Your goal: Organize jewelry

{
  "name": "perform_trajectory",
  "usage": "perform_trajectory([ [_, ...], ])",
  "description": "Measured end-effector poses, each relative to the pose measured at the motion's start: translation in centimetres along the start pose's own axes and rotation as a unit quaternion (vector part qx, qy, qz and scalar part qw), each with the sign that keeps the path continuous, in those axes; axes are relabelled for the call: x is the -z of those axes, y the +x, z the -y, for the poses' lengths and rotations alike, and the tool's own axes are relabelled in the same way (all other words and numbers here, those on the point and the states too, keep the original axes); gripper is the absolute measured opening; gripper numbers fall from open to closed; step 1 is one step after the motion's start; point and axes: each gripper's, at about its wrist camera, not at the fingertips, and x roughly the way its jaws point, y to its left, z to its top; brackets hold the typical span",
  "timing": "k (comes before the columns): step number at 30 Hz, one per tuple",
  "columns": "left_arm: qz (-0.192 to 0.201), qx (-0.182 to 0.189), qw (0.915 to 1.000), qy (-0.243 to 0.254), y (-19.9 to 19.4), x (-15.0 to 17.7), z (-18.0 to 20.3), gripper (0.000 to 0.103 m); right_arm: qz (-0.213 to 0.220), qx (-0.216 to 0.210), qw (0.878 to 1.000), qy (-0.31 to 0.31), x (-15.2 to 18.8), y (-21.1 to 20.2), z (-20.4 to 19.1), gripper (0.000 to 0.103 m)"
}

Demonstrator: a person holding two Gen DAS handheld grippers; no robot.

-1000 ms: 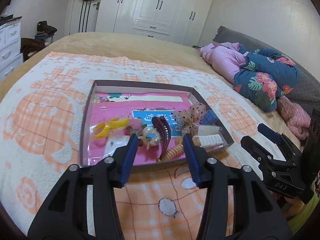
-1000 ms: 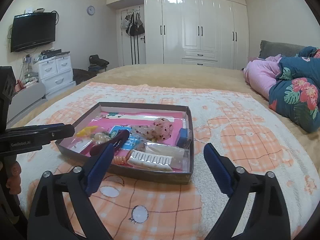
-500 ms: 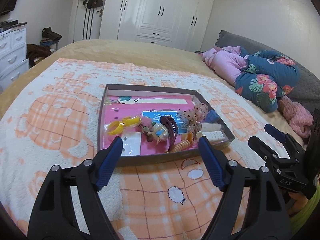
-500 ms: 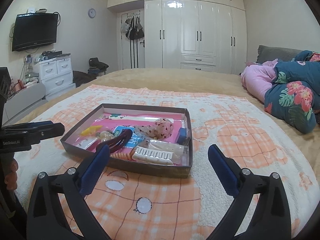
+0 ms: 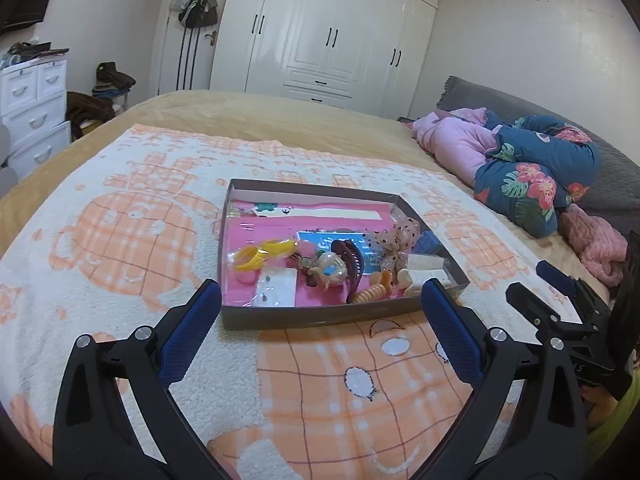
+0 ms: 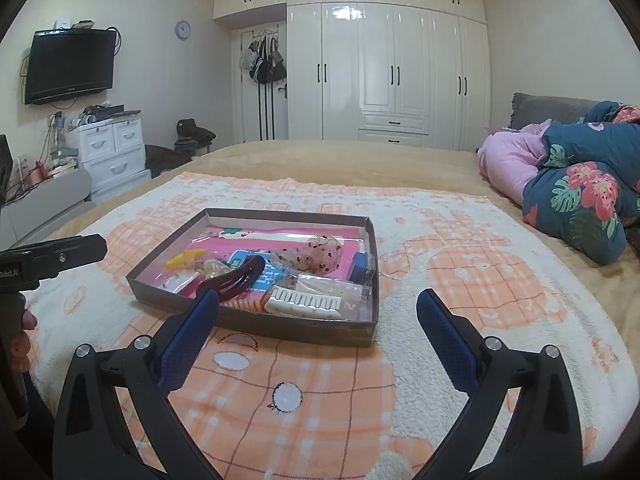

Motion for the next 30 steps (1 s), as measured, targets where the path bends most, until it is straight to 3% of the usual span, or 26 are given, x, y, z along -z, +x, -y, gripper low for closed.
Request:
perform_trajectory([
  [17, 0.019, -0.019, 0.9996, 0.008, -1.9, 2.1, 0.4, 0.092, 0.018, 0.019, 1.000, -0.007, 0.8, -2.1, -0.2, 0.097],
  [30, 0.045, -0.048, 0.9977, 0.019, -3.4, 3.7, 0.7, 0.092, 0.064, 0.040, 0.997, -0.026, 2.3, -4.6, -1.4, 0.097],
])
